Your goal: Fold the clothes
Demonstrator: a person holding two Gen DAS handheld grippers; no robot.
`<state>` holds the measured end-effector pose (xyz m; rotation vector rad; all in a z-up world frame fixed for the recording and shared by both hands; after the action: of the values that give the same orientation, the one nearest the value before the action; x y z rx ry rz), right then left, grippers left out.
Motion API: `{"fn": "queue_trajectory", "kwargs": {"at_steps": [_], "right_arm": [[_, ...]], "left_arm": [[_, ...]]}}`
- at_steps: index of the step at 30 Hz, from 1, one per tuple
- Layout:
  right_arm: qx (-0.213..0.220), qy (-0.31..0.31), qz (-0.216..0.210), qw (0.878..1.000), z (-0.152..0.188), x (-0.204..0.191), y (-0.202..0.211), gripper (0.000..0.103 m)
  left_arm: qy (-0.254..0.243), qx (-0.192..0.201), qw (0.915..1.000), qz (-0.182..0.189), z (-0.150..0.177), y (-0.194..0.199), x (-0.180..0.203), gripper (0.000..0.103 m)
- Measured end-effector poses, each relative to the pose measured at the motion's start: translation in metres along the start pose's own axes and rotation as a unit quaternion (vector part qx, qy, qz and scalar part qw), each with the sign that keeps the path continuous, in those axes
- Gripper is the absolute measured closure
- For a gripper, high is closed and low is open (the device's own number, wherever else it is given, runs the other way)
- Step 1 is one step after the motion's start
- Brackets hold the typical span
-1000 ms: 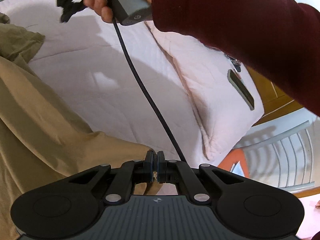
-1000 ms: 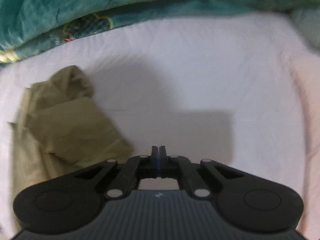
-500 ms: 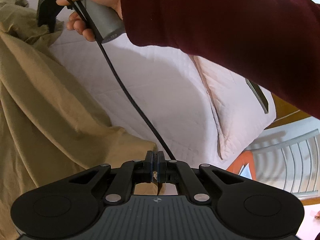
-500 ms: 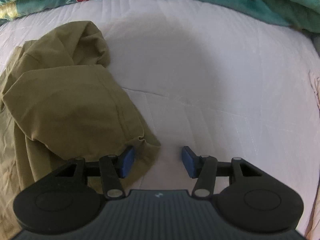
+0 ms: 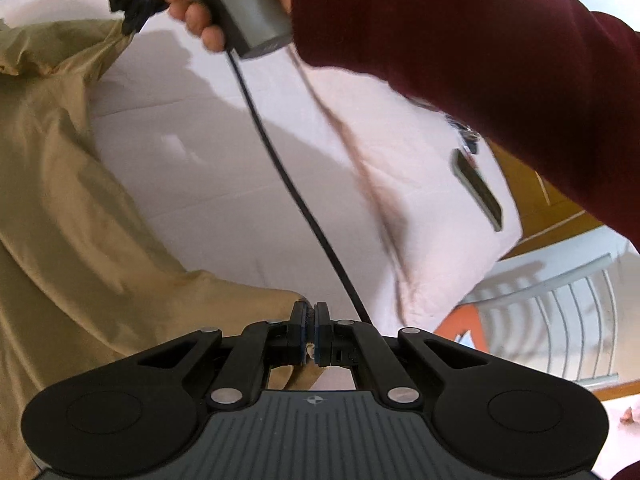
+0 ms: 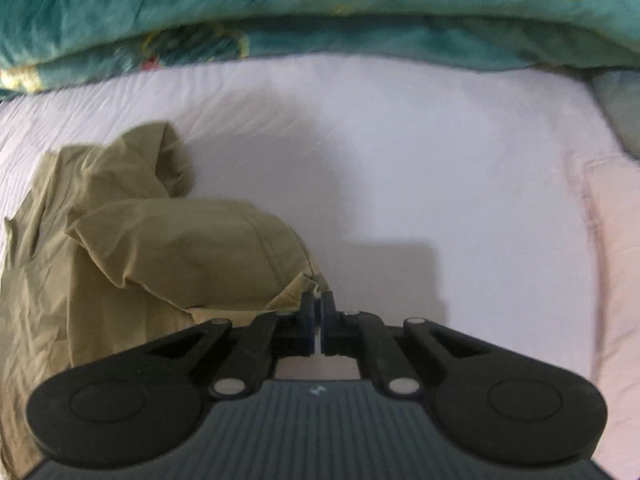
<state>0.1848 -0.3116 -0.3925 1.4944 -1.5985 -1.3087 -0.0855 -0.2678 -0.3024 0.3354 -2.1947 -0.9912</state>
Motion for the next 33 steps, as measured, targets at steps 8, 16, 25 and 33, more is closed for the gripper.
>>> {"fn": "queue_trajectory", "kwargs": {"at_steps": [8, 16, 25, 33], "right_arm": [[0.016, 0.006, 0.047, 0.999, -0.006, 0.053, 0.014, 0.1], [-0.009, -0.019, 0.088, 0.996, 0.025, 0.092, 0.003, 0.1], [-0.028, -0.05, 0.123, 0.991, 0.049, 0.106, 0.01, 0.082], [0.008, -0.09, 0.09, 0.992, 0.105, 0.092, 0.094, 0.067]], "left_arm": [[-0.015, -0.013, 0.9993, 0.031, -0.023, -0.029, 0.025, 0.1], [0.002, -0.053, 0.9975, 0.047, 0.003, -0.053, 0.024, 0.1], [0.014, -0.066, 0.9976, 0.011, 0.015, -0.04, 0.025, 0.057], [0.03, -0.028, 0.9949, -0.092, 0.055, 0.07, 0.002, 0.049]]}}
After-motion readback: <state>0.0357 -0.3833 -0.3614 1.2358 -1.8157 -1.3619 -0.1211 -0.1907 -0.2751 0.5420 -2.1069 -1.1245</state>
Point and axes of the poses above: each gripper's, at about its wrist camera, not at the fingertips, and y roughly against the way its jaws point, x to its right, z to its underside, the point moved 5 cm from there along -y, roughly the way its jaws point, and after that the axes turned 14 degrees about -y, right-handed, at the moved point
